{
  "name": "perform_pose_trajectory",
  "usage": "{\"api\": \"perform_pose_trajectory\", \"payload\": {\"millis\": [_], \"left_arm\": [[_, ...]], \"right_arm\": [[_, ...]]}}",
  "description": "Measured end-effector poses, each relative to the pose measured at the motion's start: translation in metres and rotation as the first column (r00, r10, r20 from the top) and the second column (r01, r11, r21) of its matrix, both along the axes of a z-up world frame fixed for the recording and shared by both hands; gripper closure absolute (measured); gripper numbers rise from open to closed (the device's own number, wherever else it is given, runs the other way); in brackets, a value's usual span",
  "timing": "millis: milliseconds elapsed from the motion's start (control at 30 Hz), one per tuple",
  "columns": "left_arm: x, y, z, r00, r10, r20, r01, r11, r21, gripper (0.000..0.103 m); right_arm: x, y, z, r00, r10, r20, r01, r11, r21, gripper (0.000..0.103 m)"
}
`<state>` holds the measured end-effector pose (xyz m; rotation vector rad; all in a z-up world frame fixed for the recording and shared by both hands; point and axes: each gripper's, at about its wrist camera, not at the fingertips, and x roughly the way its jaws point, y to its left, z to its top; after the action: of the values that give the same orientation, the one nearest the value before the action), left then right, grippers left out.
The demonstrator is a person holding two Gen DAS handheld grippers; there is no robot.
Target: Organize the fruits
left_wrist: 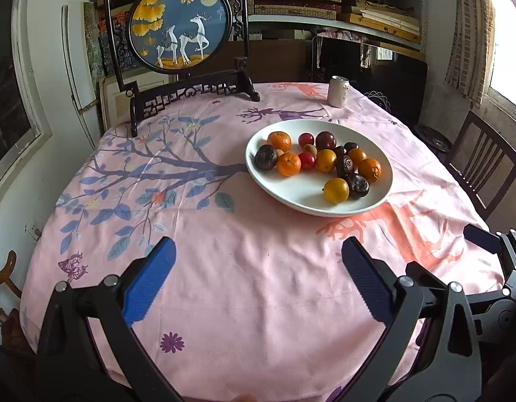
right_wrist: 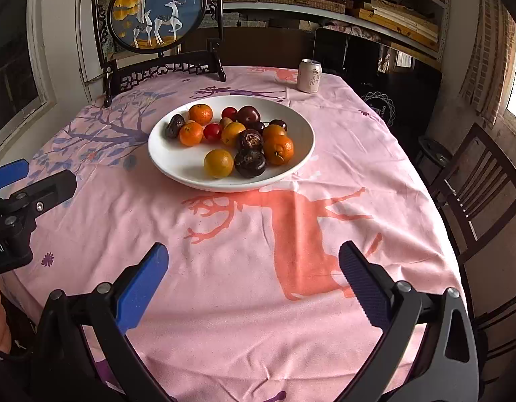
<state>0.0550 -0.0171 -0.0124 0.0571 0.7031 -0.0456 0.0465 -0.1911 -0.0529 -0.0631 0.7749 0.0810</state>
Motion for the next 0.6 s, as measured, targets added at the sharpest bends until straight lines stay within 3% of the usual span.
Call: {"api": "perform_pose_trajectory", "payload": {"millis": [600], "left_arm": [[0.0014,-0.0068,0.0021,1.000,-0.009,-0.004,0.009,1.000,-0.001,0.002]], "right_arm": [[-0.0084,-0.0068,0.0051,1.000,-0.009,0.015,0.009,1.000,0.010,0.001]]}}
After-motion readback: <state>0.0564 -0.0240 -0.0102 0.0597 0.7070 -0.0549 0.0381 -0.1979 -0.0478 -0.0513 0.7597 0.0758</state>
